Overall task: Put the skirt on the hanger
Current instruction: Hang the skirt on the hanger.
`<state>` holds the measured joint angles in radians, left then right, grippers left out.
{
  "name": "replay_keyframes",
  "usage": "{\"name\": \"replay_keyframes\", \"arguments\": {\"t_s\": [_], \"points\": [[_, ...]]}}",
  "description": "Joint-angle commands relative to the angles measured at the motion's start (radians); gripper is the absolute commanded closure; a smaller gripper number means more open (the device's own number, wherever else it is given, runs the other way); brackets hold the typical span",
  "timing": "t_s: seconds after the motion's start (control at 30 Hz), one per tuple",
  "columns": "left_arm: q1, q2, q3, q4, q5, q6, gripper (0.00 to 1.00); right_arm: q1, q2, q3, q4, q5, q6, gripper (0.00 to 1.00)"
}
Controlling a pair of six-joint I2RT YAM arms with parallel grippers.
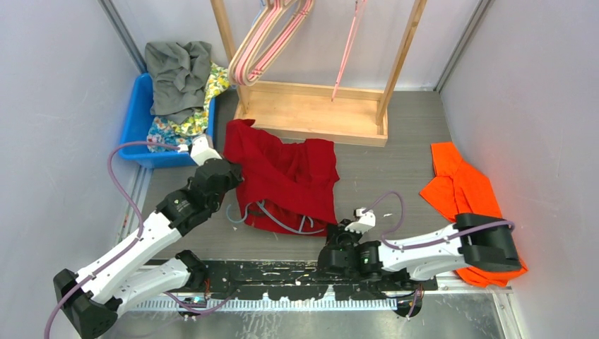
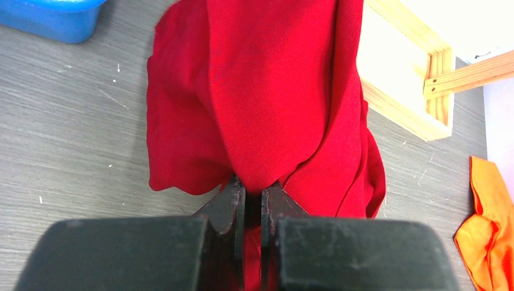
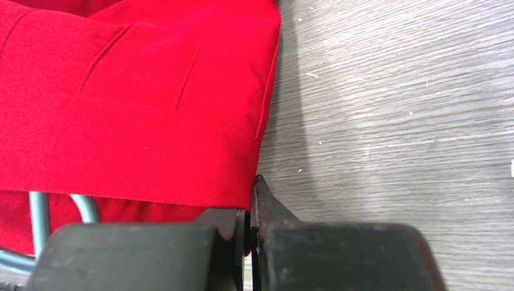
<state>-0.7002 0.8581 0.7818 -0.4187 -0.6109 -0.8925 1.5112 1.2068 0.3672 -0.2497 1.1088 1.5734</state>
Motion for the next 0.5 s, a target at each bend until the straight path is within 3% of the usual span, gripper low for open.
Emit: {"name": "replay_keyframes", "arguments": {"t_s": [0.0, 0.17, 0.47], "points": [[0.004, 0.001, 0.082, 0.044, -0.004, 0.076, 1.0, 0.039, -0.119, 0.0, -0.132, 0.079, 0.021, 0.99], [0.004, -0.006, 0.051, 0.101, -0.003, 0.093, 1.0, 0.089, -0.161, 0.08, -0.211, 0.103, -0.037, 0.99], [0.004, -0.022, -0.006, 0.243, -0.032, 0.152, 1.0, 0.159, -0.089, 0.321, -0.23, 0.09, -0.267, 0.99]]}}
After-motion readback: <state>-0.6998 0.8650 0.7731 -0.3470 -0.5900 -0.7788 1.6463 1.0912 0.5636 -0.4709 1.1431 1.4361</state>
